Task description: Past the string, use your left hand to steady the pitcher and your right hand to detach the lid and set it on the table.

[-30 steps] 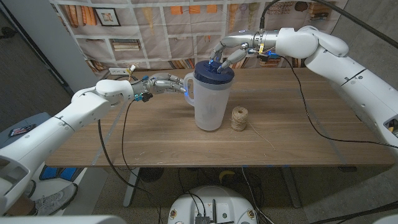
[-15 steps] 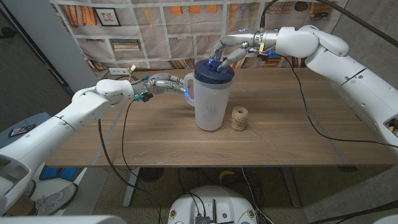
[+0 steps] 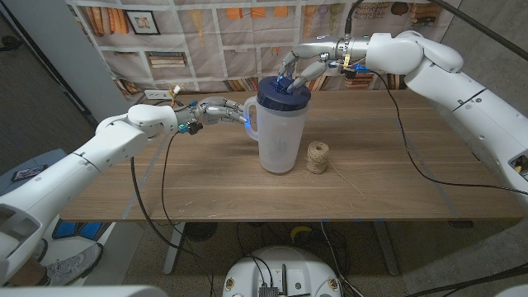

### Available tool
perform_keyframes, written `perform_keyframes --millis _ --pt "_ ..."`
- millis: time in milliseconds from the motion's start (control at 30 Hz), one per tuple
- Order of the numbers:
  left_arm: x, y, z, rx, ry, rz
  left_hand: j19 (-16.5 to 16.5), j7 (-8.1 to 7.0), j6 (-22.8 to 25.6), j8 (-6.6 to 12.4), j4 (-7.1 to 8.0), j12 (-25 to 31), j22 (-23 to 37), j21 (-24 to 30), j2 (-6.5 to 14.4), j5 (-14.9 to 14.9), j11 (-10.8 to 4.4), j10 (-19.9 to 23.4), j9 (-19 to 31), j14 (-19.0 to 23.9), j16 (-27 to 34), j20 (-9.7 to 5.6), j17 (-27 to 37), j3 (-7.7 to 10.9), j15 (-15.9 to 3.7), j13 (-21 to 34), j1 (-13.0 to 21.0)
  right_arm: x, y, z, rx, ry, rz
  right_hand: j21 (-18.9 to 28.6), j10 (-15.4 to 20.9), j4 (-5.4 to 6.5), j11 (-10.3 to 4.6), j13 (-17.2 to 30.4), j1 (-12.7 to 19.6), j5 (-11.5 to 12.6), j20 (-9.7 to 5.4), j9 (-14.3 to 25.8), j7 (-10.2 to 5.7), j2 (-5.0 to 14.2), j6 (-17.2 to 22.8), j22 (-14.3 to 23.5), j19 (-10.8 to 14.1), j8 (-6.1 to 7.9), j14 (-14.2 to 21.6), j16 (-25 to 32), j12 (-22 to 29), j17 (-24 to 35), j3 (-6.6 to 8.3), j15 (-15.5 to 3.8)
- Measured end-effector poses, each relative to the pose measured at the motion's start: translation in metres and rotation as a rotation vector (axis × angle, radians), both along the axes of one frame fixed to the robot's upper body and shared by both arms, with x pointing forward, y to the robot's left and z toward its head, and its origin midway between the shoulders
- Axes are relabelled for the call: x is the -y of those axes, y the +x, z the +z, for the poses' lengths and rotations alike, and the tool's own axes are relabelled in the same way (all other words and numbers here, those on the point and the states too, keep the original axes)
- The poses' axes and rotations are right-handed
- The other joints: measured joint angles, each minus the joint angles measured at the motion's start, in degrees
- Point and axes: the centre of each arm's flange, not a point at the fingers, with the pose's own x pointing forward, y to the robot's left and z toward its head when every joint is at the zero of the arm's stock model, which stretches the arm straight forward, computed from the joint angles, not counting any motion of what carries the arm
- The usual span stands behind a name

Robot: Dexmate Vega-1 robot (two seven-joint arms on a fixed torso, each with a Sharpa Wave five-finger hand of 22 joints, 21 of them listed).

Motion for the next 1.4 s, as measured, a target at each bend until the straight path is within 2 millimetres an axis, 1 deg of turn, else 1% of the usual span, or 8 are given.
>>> perform_keyframes --millis 367,400,467,533,1000,1133,1400 --pt "-0.0017 0.0031 0.0006 -0.003 -0.002 0.001 0.00 0.00 0.00 -0.06 0.00 0.25 0.00 0.00 0.00 0.00 0.03 0.03 -0.02 0.00 0.15 0.00 -0.16 0.00 0.00 0.00 0.00 -0.0031 0.0008 0.0018 0.004 -0.008 -0.003 0.00 0.00 0.00 0.00 0.26 0.00 0.00 0.00 -0.34 0.00 0.00 0.00 0.00 0.00 0.00 0.00 0.00 0.00 0.29 0.00 0.00" --pt "-0.0017 0.0031 0.0008 -0.002 -0.002 0.000 0.00 0.00 0.00 -0.03 0.00 0.24 0.00 0.00 0.00 0.00 0.03 0.03 -0.03 0.00 0.15 0.00 -0.16 0.00 0.00 0.01 0.00 -0.0033 0.0009 0.0020 0.005 -0.007 -0.003 0.00 0.19 0.00 0.19 0.26 0.00 0.00 0.00 -0.33 0.00 0.00 0.00 0.00 0.00 0.00 0.00 0.00 0.00 0.29 0.00 0.00" --pt "-0.0020 0.0039 0.0009 -0.003 -0.002 0.001 0.00 0.00 0.00 0.01 0.00 0.24 0.00 0.00 0.00 0.00 0.05 0.05 -0.04 0.00 0.14 0.00 -0.16 0.01 0.00 0.02 0.00 -0.0035 0.0013 0.0023 0.005 -0.007 -0.004 0.00 0.60 0.00 -0.20 0.25 0.00 -0.01 0.00 -0.33 0.01 0.00 0.01 0.00 0.00 0.00 0.00 0.00 -0.05 0.29 0.00 0.00" --pt "-0.0020 0.0041 0.0010 -0.003 -0.002 0.000 0.00 0.00 0.00 0.12 0.00 0.24 0.00 0.00 0.00 -0.01 0.08 0.08 -0.04 0.00 0.14 0.00 -0.15 0.01 0.00 0.03 0.00 -0.0035 0.0016 0.0028 0.005 -0.007 -0.004 0.00 0.61 0.00 -0.19 0.25 0.00 -0.02 0.00 -0.33 0.63 0.00 0.63 0.00 0.00 0.00 0.00 0.00 -0.04 0.29 0.00 0.00" --pt "-0.0021 0.0062 0.0024 -0.007 0.002 -0.003 0.00 0.00 0.00 0.12 -0.01 0.22 0.00 0.00 0.00 -0.06 0.08 0.08 -0.01 0.30 0.14 0.00 -0.13 0.01 -0.06 0.03 0.00 -0.0029 0.0030 0.0053 0.008 0.007 -0.001 0.00 0.61 0.00 -0.20 0.52 0.00 -0.16 0.00 -0.33 0.63 0.00 0.63 0.00 0.00 0.00 0.00 0.00 -0.04 0.28 0.00 0.00" --pt "-0.0020 0.0064 0.0022 -0.008 0.003 -0.003 0.00 0.00 0.00 0.11 -0.01 0.19 0.00 0.00 0.00 -0.07 0.07 0.08 0.01 0.29 0.37 0.00 -0.13 0.01 -0.06 0.02 0.00 -0.0018 0.0025 0.0069 0.010 0.014 0.000 0.00 0.61 0.00 -0.19 0.52 0.00 0.00 0.00 -0.33 0.63 0.00 0.63 0.00 0.00 0.00 0.42 0.00 -0.04 0.28 0.00 -0.42" --pt "-0.0020 0.0066 0.0018 -0.010 0.004 -0.002 0.00 0.00 0.00 0.09 -0.01 0.19 0.00 0.00 0.00 -0.12 0.07 0.08 0.01 0.27 0.38 0.00 -0.12 0.01 -0.06 0.02 0.00 0.0001 0.0004 0.0070 0.014 0.021 0.002 0.00 0.61 0.00 -0.20 0.52 0.00 0.00 -0.01 -0.33 0.63 0.00 0.63 0.00 0.02 0.00 0.41 0.00 -0.04 0.55 0.00 -0.42"
